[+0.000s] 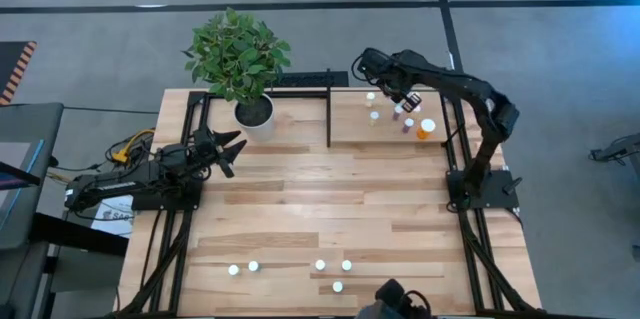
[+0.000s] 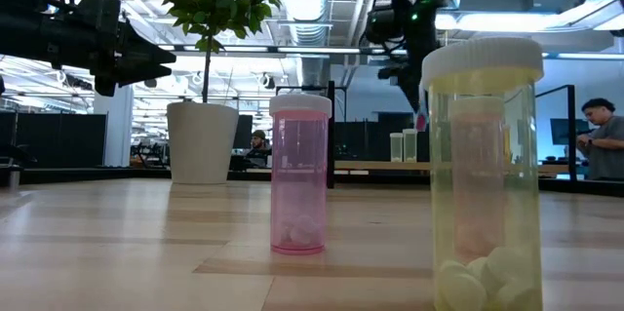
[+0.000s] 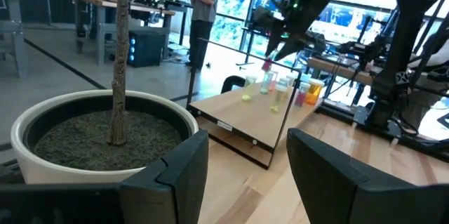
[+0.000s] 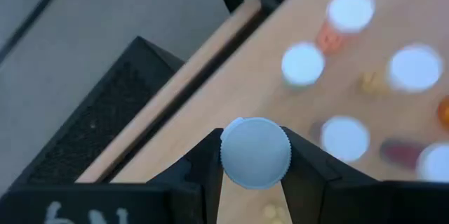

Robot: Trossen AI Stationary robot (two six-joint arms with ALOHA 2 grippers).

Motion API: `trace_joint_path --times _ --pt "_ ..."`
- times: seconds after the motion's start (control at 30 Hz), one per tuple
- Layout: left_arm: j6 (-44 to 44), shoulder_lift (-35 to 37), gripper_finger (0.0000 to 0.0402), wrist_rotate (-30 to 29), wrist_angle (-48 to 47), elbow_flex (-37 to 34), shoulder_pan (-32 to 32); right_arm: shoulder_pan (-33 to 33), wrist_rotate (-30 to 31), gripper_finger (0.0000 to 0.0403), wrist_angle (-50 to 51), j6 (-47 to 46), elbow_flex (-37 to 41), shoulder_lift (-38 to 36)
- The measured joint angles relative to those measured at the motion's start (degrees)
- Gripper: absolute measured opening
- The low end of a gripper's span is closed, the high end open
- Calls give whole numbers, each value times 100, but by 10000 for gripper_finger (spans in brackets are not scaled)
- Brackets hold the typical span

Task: Pick and place medicine bottles onto shelf by color
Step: Put the top blue pill bottle on the shelf

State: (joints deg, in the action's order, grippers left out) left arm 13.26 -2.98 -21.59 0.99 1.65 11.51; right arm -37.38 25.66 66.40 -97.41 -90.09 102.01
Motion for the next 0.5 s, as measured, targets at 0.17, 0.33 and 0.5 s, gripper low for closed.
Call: trace_joint_path --times 0.17,0.33,0.5 --pt "0 0 181 1 0 0 -2 -29 -177 143 167 35 -300 497" --pt "0 0 181 2 0 0 0 -25 -171 143 233 33 -445 813" --pt "0 -2 181 3 0 0 0 -23 -180 146 264 -118 -447 1017"
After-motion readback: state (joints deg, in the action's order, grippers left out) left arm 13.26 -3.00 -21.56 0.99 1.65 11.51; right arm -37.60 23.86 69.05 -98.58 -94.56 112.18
